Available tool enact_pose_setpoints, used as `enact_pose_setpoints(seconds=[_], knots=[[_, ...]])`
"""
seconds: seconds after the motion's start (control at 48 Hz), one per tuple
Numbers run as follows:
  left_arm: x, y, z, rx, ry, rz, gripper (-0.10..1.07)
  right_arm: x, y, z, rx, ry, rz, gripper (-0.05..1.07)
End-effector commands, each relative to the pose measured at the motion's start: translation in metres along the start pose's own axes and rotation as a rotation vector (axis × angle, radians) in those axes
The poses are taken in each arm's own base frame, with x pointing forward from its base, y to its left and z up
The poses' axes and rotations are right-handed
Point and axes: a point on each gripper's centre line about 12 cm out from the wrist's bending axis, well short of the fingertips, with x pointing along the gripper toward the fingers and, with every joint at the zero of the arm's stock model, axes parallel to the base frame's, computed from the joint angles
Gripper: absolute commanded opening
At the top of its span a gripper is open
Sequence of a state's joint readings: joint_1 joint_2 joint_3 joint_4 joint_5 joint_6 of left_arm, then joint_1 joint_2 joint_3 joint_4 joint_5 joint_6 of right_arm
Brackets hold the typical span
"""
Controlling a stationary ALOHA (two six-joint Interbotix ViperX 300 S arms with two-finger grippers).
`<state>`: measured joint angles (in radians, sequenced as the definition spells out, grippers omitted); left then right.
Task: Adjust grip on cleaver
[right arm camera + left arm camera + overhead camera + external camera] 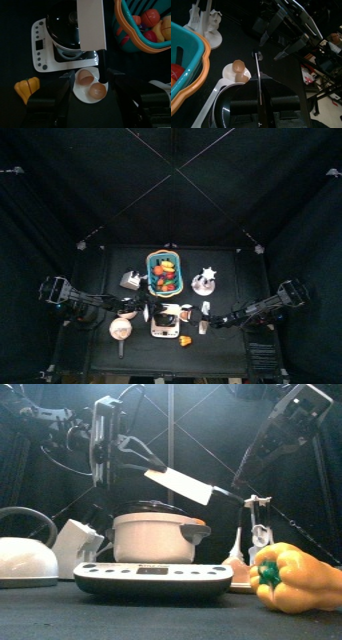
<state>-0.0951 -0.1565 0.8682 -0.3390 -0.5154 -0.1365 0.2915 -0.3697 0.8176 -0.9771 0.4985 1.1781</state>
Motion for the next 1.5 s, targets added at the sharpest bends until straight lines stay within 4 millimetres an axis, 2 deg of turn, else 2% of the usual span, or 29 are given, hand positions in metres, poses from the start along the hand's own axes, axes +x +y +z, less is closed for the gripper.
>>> enact_pose_setpoints(seconds=[0.0,0.104,0.229,0.375,0.771,0.854,1.146,1.292,1.479], knots=[[0.0,-0.004,0.004,0.06,-0.029,-0.033,0.37,-0.012,-0.005,0.008,0.051,-0.067,0.069,0.87],[-0.003,-0.006,-0.006,0.18,-0.032,-0.089,0.37,-0.026,-0.008,0.009,0.087,-0.132,0.151,0.87],[-0.004,-0.011,-0.012,0.274,-0.096,-0.163,0.37,-0.032,-0.007,0.003,0.15,-0.155,0.231,0.87],[0.0,-0.015,-0.009,0.296,-0.173,-0.188,0.37,-0.029,-0.003,-0.001,0.192,-0.131,0.26,0.87],[0.017,-0.032,-0.014,0.327,-0.178,-0.224,0.37,-0.02,0.0,-0.003,0.198,-0.101,0.253,0.87],[0.021,-0.038,-0.015,0.329,-0.182,-0.236,0.37,-0.017,0.002,-0.006,0.196,-0.087,0.254,0.83],[0.029,-0.05,-0.022,0.307,-0.17,-0.246,0.37,-0.018,0.012,-0.015,0.215,-0.052,0.286,0.55],[0.029,-0.061,-0.029,0.288,-0.16,-0.258,0.37,-0.02,0.02,-0.021,0.224,-0.029,0.307,0.52],[0.034,-0.06,-0.045,0.297,-0.119,-0.256,0.37,-0.022,0.025,-0.023,0.212,-0.024,0.325,0.51]])
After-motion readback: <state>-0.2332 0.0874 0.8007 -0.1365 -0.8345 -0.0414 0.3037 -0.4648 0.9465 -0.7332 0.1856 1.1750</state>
